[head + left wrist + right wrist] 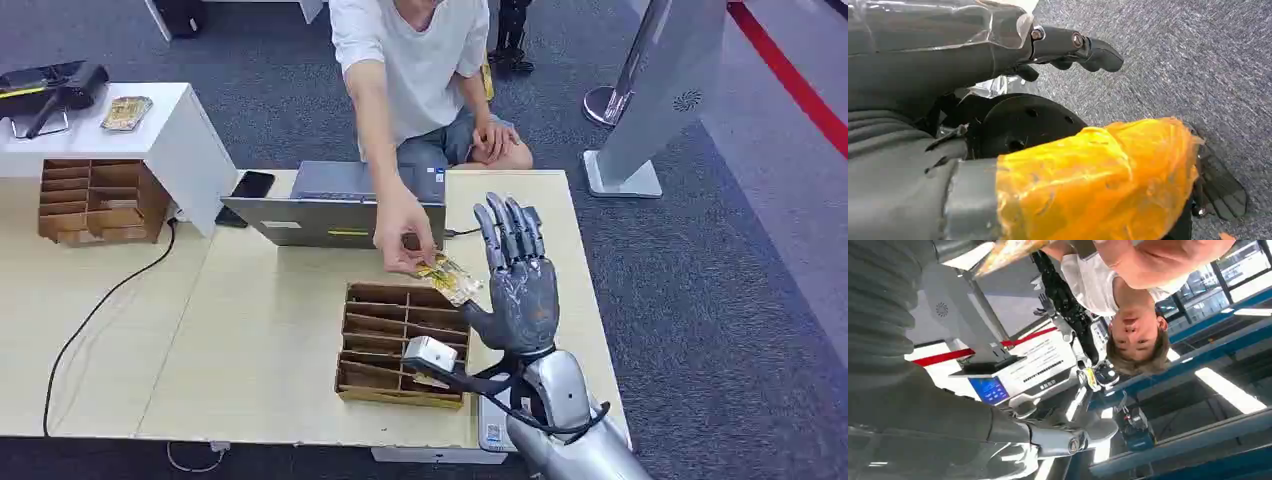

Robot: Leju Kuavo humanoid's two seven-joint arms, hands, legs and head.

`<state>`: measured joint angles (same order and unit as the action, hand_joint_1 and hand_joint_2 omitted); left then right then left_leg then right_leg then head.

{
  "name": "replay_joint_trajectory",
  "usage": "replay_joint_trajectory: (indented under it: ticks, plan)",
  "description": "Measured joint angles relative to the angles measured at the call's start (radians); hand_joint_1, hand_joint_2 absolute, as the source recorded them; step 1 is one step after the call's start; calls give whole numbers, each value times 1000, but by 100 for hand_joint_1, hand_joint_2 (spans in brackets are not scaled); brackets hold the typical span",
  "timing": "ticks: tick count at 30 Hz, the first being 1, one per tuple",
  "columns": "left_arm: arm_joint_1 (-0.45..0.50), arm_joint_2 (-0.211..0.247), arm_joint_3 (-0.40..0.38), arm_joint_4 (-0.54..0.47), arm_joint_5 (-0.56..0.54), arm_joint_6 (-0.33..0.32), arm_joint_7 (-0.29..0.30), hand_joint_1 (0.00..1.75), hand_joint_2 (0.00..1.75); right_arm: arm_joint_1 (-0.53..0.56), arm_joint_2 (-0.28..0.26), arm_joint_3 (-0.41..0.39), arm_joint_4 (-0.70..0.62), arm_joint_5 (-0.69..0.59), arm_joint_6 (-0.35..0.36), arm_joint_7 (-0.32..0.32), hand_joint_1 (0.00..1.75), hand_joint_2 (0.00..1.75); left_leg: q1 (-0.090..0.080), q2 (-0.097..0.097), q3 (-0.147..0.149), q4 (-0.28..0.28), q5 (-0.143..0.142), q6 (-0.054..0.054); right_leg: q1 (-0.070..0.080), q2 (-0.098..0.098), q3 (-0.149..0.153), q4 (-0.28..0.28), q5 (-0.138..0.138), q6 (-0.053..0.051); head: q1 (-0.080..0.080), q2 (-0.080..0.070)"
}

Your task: Pass the card to the sensor for recognition and then transmit it.

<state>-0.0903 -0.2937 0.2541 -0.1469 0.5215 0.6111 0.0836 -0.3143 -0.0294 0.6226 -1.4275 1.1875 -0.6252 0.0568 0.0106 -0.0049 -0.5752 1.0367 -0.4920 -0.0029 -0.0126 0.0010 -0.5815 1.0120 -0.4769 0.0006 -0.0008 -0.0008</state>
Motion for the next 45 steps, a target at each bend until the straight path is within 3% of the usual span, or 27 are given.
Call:
replay_joint_trajectory:
  ticks: [1,3,13,26,36,45]
  plan:
    - [0,0,0,0,2,0,-2,0,0,0,-1,0,0,0,0,0,140,175,0,0,0,0,0,0,0,0,0,0,0,0,0,0]
    - [0,0,0,0,2,0,-2,0,0,0,-3,-1,0,0,0,0,157,175,0,0,0,0,0,0,0,0,0,0,0,0,0,0]
    - [1,0,1,0,10,1,-5,0,0,2,-12,-2,-1,0,0,0,175,175,0,0,0,0,0,0,0,0,0,0,0,0,0,0]
    - [1,-1,5,-1,17,2,-10,0,0,4,-14,-2,-3,-4,0,-1,175,175,0,0,0,0,0,0,0,0,0,0,0,0,0,0]
    - [2,-3,9,-1,39,4,-23,0,0,42,-14,1,-43,-156,-2,-74,175,175,0,0,0,0,0,0,0,0,0,0,0,0,0,0]
    - [3,-4,23,-3,44,4,-24,0,0,67,-14,4,-71,-173,-2,-82,175,175,0,0,0,0,0,0,0,0,0,0,0,0,0,0]
